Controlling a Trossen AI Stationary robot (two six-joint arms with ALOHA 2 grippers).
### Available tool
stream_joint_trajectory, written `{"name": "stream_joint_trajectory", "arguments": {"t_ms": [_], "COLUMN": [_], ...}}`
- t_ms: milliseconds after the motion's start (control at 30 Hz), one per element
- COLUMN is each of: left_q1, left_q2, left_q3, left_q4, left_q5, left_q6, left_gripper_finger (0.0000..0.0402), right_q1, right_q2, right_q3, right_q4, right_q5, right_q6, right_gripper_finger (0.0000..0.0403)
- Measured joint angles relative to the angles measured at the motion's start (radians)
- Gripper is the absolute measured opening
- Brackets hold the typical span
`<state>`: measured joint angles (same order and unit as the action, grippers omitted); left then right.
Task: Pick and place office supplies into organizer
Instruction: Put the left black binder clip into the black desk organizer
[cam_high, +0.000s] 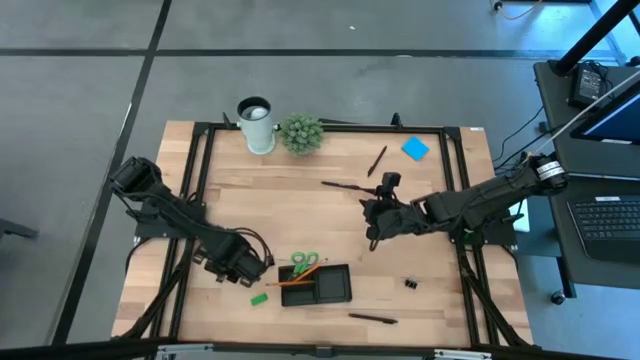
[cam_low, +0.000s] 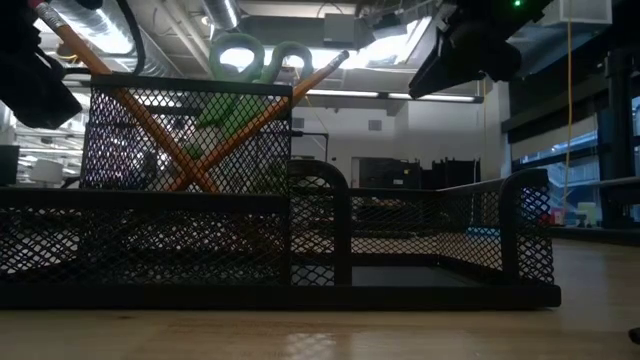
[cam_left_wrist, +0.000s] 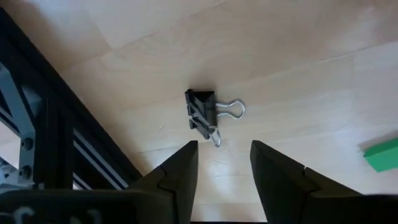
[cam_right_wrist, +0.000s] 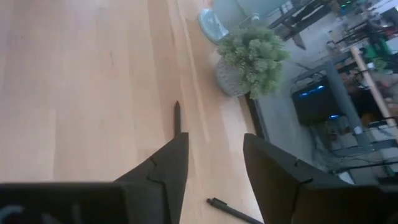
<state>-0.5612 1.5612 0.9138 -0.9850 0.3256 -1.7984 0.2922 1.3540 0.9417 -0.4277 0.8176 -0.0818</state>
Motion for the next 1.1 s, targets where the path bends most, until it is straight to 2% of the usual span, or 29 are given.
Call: {"name": "stream_joint_trajectory", "arguments": {"t_ms": [233,667,967,1100], "left_q1": [-0.027,-0.032,-0.032,-0.032], "left_q2": [0.000,0.156,0.166,0.166], "left_q3": [-0.008,-0.007,-0.005,-0.004], "left_q4": [-0.010,-0.008,0.020,0.047], "left_q5": [-0.002,-0.002,0.012,0.060], "left_q6": [-0.072,-0.036,-0.021,0.000], "left_gripper_finger": [0.0143,0.0140,0.0079,0.0050], "right_q1": [-0.045,-0.081,-0.081,-0.081], "right_q2": [0.001,0.001,0.001,0.001], "right_q3": [0.000,0.000,0.000,0.000], "right_q4": [0.019,0.020,0.020,0.020], "right_q5": [-0.085,-0.088,-0.089,-0.089], "right_q6": [0.002,0.002,0.003,0.003], "right_gripper_finger": [0.0156,0.0156,0.0156,0.0156]}}
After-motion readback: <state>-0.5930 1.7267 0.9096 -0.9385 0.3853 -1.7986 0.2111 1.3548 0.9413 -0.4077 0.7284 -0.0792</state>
